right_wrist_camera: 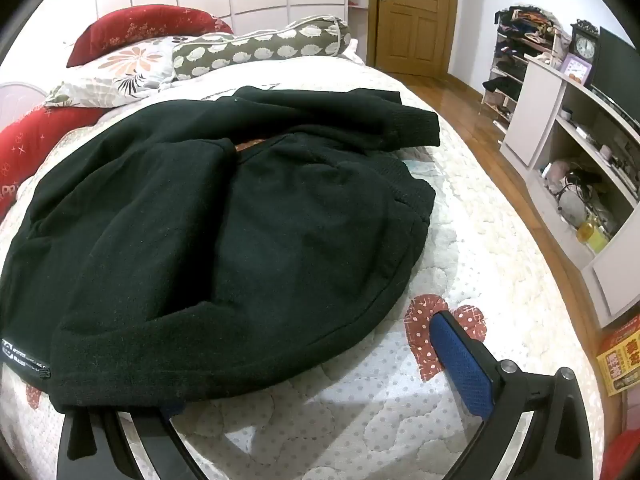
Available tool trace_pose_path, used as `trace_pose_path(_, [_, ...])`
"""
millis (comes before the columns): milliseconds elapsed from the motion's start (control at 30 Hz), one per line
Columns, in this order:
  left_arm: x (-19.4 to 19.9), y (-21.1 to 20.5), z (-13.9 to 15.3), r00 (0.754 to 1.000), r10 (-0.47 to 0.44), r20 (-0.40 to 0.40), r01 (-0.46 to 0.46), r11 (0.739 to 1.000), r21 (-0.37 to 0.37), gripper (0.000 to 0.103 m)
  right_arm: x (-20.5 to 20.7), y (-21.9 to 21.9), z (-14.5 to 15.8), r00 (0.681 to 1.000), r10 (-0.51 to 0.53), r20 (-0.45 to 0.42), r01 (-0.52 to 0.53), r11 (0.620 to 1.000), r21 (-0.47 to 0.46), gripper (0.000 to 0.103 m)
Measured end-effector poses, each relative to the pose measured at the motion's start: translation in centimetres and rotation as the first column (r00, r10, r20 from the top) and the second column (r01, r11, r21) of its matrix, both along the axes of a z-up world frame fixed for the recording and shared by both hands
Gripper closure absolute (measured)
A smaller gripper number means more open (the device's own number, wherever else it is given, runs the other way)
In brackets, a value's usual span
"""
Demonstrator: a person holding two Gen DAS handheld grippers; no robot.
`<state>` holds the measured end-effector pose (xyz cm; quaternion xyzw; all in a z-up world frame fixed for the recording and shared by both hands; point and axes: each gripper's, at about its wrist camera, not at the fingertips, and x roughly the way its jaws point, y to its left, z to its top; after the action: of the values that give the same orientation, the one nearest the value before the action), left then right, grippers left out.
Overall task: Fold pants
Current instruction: 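Move both grippers toward the black pants' waistband on the quilt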
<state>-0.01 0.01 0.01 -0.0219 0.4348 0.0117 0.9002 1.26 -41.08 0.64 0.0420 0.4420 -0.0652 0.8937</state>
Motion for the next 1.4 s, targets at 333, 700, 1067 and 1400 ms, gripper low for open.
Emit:
trace_pose_path(333, [0.0,0.0,0.0,1.0,0.0,-0.002,0.0,1.0,0.005,0.015,0.0,0.0,0.0,1.0,0.0,0.0,0.0,1.0,0.001,0.0])
trace_pose_path(700, [-1.7,1.1,2.6,0.998,0.064,-0.017,-0.065,0.993,-0.098,0.016,-0.1,0.2,0.1,1.0,-0.002,-0.007,0.002,1.0,-0.014,0.0])
trace_pose_path(1067, [-4.2,-2.0,6.3,0.998,0.022,0.062,-0.016,0.996,-0.085,0.016,-3.6,0.5,1.5,1.0,0.019,0.017,-0.019,1.0,0.024,0.0])
trace_pose_path(1400, [-4.2,-5.0,6.1,0.998,-0.023,0.054,0.027,0.997,-0.077,0.016,-4.9,1.2,3.6,0.998,0.023,0.062,-0.021,0.999,-0.026,0.0])
